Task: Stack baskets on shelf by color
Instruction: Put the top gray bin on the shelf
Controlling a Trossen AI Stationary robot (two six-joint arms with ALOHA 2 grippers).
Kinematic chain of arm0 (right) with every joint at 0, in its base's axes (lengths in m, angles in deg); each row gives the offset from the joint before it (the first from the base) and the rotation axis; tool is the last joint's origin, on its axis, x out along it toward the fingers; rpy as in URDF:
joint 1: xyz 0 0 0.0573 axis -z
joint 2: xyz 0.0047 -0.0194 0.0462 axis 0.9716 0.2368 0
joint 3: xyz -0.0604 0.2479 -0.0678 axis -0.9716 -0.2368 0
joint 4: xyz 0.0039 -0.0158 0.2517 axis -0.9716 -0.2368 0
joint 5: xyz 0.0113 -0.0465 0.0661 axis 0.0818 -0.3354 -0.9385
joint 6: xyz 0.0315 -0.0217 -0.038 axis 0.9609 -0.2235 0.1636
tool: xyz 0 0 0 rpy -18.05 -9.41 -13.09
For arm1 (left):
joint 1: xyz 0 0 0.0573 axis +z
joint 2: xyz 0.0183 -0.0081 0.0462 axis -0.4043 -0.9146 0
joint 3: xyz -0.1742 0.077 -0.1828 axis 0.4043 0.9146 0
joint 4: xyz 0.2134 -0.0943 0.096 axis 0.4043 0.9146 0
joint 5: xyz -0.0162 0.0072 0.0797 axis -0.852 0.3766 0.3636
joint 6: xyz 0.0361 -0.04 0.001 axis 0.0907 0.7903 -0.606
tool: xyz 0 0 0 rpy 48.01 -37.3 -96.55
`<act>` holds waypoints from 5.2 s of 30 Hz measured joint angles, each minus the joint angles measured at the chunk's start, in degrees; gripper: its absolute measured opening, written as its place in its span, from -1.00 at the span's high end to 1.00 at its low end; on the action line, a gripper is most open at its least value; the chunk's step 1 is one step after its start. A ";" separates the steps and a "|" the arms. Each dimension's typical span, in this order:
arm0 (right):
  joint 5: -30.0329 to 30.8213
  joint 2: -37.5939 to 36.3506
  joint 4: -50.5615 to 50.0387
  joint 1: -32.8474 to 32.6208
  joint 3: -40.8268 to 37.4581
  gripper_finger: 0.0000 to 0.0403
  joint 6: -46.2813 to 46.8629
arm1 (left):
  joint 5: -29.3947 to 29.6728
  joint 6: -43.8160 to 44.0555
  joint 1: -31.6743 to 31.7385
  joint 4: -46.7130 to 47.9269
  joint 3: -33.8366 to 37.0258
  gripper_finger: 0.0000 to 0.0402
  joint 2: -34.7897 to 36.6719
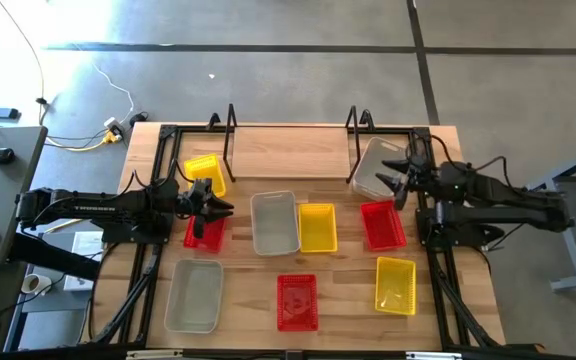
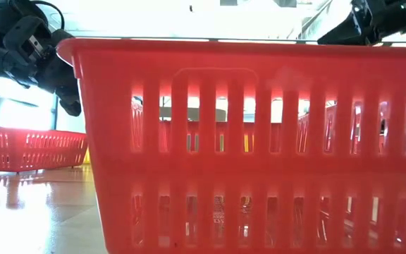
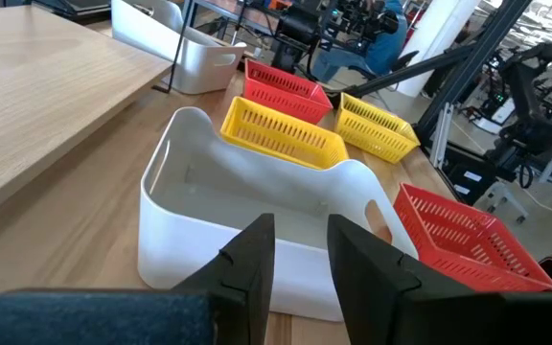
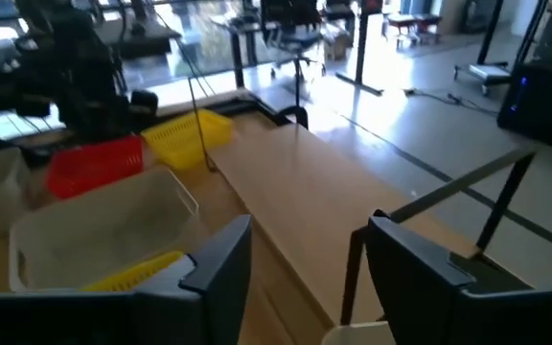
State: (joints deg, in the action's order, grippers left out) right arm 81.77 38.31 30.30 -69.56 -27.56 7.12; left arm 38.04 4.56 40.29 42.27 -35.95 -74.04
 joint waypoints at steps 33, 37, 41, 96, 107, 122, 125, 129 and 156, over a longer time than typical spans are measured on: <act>0.19 41.88 -20.40 2.74 9.81 0.04 17.60 | 0.01 0.00 0.00 0.00 0.00 0.55 -0.01; -1.04 45.29 -19.53 3.65 9.81 0.04 17.79 | 0.02 0.00 0.00 0.00 0.01 0.55 -0.01; -0.96 48.19 -19.27 4.28 9.81 0.04 19.19 | 0.02 0.00 0.00 0.00 0.01 0.55 -0.01; 4.87 44.65 -25.40 4.11 10.05 1.00 26.01 | 0.02 0.00 0.00 0.02 -0.01 0.55 -0.01; 13.98 32.89 -29.23 4.11 16.91 1.00 22.24 | 0.02 0.00 0.02 0.02 0.01 0.55 -0.01; 20.12 39.01 -26.90 4.13 38.63 1.00 -4.94 | 0.24 0.00 0.00 0.02 -0.01 0.55 -0.01; 17.88 40.78 -23.79 4.15 38.99 1.00 -12.32 | 0.24 0.00 0.02 0.02 0.01 0.55 -0.01; 12.56 43.63 -20.25 4.15 38.99 1.00 -21.23 | 0.23 0.00 0.02 0.02 0.00 0.55 -0.01; -12.17 67.04 -19.12 11.95 38.99 1.00 -26.55 | 0.17 -0.01 0.00 0.02 0.01 0.55 -0.01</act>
State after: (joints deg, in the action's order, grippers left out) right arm 69.60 105.35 11.18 -57.61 11.43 -19.43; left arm 38.22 4.56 40.29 42.29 -35.94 -74.05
